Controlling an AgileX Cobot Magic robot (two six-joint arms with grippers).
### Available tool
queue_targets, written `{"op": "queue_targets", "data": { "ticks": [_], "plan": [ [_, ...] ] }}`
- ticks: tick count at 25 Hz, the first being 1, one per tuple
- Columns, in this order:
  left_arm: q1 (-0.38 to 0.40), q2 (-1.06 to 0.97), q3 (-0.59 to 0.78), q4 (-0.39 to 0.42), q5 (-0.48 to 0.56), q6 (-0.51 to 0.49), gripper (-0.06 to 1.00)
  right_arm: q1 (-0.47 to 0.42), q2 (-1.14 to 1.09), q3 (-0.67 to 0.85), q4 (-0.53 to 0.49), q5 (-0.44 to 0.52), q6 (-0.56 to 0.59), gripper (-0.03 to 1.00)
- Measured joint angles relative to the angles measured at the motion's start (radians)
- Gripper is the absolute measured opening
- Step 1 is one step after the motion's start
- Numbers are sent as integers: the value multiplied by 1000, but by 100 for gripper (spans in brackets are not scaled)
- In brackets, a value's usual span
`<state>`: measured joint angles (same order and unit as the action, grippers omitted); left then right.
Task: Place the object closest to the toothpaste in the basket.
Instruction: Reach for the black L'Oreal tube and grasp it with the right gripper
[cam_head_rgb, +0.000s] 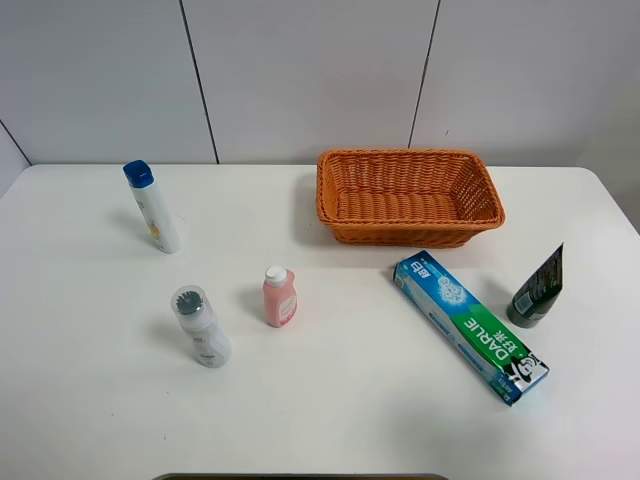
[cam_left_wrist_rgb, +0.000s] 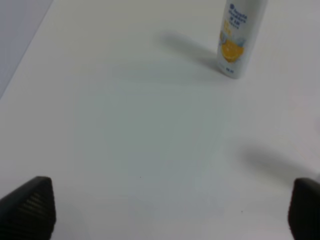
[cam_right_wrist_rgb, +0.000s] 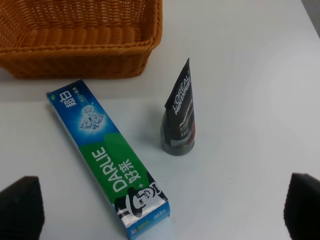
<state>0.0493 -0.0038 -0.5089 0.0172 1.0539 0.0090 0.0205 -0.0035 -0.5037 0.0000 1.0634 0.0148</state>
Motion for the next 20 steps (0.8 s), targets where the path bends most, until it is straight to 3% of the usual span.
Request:
{"op": "queue_targets", "data": {
  "ticks": [16,20],
  "plan": [
    [0,0,0,0,0,0,94,0,0,-1,0,0,0,99],
    [0,0,0,0,0,0,94,0,29,-69,-8,0,30,99]
  ]
}}
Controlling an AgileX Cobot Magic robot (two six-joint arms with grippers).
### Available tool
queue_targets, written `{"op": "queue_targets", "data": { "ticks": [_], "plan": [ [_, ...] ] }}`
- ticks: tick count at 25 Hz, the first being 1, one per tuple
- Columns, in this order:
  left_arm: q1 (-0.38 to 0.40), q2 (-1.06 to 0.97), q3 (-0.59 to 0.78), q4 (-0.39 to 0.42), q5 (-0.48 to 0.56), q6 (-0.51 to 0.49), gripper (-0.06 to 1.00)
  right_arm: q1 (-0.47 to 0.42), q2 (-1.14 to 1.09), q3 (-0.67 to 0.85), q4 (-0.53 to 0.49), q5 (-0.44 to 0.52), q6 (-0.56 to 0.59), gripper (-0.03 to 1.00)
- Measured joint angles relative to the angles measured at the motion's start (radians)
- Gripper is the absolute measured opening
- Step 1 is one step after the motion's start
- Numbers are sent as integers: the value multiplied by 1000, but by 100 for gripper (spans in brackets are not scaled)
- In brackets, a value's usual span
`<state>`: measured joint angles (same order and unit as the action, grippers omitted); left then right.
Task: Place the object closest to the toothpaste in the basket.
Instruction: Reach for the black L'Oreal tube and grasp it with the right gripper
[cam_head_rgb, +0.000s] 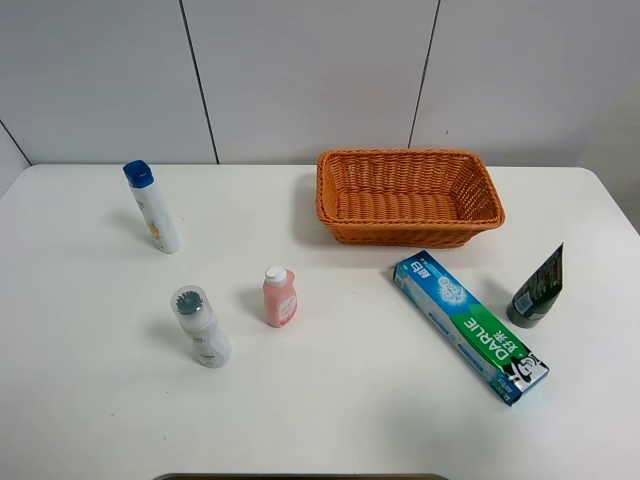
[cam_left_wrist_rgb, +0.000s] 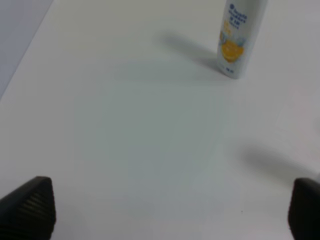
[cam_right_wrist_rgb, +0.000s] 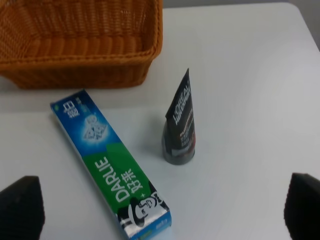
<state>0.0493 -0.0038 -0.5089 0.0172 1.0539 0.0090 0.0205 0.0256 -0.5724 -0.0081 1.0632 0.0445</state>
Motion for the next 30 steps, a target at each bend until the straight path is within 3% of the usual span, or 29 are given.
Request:
{"op": "queue_targets", "data": {
  "ticks": [14,30],
  "plan": [
    [0,0,0,-1,0,0,94,0,392,-212,-120,6,204,99],
    [0,0,0,0,0,0,94,-18,988,-329,-126,-64,380,99]
  ]
}}
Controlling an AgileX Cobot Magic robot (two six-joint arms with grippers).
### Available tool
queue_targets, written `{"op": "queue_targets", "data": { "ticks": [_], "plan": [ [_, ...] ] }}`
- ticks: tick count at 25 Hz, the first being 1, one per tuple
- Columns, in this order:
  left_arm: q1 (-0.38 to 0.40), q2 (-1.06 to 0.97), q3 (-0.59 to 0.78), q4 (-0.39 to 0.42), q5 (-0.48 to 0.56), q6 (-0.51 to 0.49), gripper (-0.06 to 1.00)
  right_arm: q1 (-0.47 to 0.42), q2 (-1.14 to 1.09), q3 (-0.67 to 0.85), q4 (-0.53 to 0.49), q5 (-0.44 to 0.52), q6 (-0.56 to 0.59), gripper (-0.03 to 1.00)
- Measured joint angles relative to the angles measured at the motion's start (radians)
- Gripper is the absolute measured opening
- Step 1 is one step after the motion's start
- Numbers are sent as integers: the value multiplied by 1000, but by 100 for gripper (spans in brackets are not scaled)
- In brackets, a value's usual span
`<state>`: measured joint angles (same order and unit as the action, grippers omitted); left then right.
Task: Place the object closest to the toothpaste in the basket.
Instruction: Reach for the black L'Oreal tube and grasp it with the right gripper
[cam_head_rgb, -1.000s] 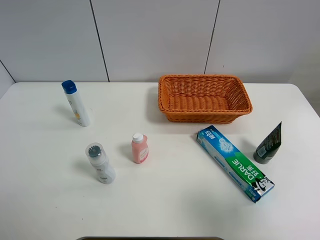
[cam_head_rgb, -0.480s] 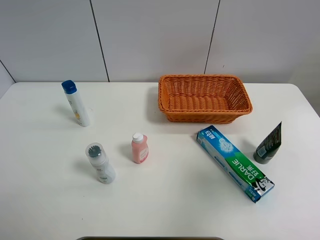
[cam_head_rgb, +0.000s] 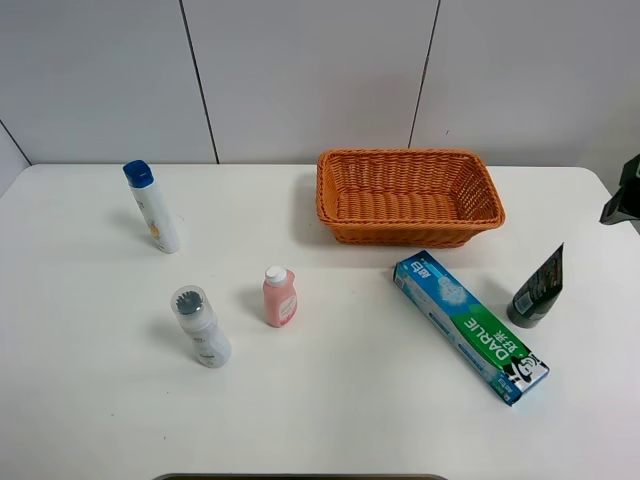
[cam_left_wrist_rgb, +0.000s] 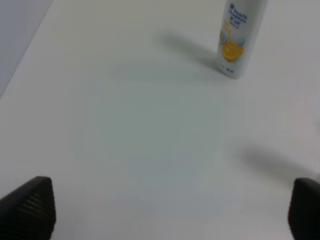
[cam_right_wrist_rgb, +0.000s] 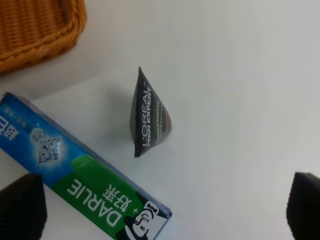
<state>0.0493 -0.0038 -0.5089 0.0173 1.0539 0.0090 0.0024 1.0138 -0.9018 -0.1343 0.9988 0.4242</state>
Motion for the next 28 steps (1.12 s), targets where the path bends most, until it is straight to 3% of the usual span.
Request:
{"op": "queue_targets", "data": {
  "ticks": [7,17,28],
  "plan": [
    [0,0,0,0,0,0,94,-51,175,-11,30,-19,6,99],
    [0,0,0,0,0,0,94,-51,356,-12,69,-187,-29,99],
    [0,0,0,0,0,0,94,-51,553,-12,70,-244,-44,99]
  ]
}}
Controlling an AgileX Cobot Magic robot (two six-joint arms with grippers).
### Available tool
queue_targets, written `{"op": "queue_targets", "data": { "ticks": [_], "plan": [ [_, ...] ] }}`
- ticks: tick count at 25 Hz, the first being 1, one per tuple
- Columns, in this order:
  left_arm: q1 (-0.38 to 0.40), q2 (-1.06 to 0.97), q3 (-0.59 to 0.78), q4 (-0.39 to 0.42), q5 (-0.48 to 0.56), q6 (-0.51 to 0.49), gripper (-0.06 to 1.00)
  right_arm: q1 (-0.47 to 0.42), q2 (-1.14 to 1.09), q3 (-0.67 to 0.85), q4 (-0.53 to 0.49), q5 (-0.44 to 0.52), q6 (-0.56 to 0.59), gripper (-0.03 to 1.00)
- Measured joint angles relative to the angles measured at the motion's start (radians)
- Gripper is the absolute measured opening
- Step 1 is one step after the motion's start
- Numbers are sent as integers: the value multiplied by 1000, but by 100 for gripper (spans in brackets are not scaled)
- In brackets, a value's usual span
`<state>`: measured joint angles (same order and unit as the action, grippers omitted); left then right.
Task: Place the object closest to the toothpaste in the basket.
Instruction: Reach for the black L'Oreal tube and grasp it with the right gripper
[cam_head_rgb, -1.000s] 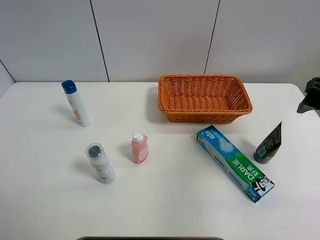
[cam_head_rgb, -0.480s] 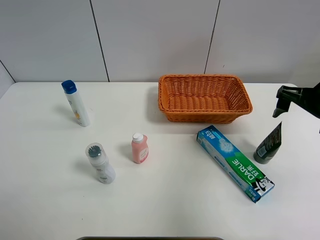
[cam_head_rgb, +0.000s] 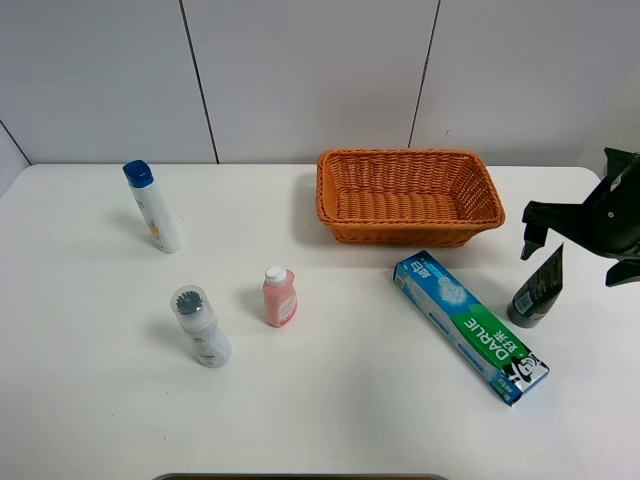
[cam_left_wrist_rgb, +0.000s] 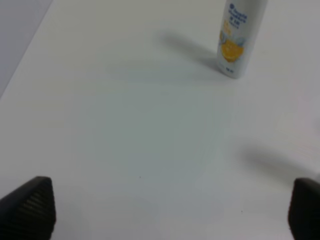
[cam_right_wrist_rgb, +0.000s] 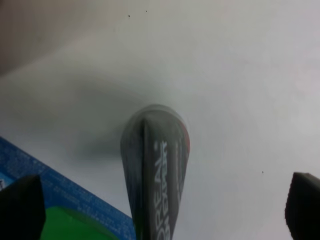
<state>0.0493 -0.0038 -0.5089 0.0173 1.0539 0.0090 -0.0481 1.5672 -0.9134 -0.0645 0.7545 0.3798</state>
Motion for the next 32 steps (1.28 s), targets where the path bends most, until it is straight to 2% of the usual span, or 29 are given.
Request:
{"op": "queue_targets", "data": {
  "ticks": [14,29,32],
  "plan": [
    [0,0,0,0,0,0,94,0,151,-1,26,-49,-2,99],
    [0,0,0,0,0,0,94,0,189,21,42,-93,-4,99],
    [0,0,0,0,0,0,94,0,189,21,42,-93,-11,95]
  ]
}}
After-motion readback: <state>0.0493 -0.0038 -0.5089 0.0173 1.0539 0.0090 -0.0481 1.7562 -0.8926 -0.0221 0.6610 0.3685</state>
